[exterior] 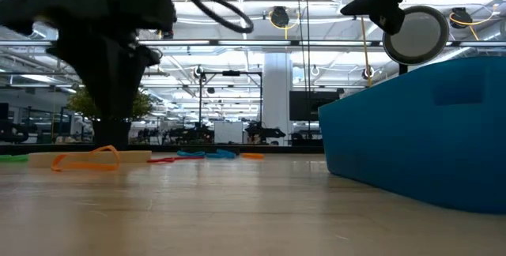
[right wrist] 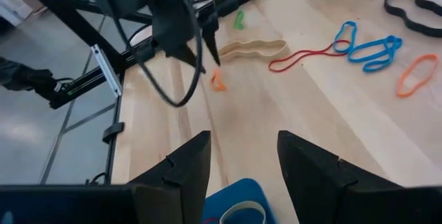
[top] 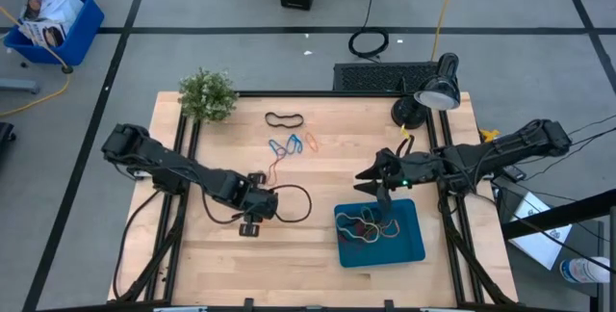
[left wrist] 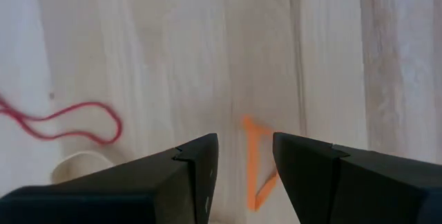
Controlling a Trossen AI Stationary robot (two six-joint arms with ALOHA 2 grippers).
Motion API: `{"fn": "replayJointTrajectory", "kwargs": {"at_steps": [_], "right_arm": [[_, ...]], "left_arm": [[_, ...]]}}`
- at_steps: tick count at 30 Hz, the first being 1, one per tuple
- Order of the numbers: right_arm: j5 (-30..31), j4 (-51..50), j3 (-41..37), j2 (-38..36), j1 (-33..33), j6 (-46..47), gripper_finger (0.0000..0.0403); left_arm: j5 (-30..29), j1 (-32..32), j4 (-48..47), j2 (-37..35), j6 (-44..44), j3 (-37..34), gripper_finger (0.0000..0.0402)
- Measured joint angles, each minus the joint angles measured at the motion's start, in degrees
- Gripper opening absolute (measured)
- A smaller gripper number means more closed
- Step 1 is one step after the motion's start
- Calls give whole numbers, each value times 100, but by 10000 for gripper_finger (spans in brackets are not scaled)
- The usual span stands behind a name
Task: Pick and place rubber bands into bin
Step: Put the orange rubber band into the blue bin
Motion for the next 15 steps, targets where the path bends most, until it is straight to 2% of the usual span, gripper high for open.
{"fn": "replayJointTrajectory", "kwargs": {"at_steps": [10, 15], "right_arm": [[-22, -2, 0, 0, -159, -103, 165], [-22, -2, 0, 0, -220, -129, 166]], "left_arm": [[253, -8, 649, -2, -426, -698, 147], [150, -2, 896, -2, -470, -769, 147]]}}
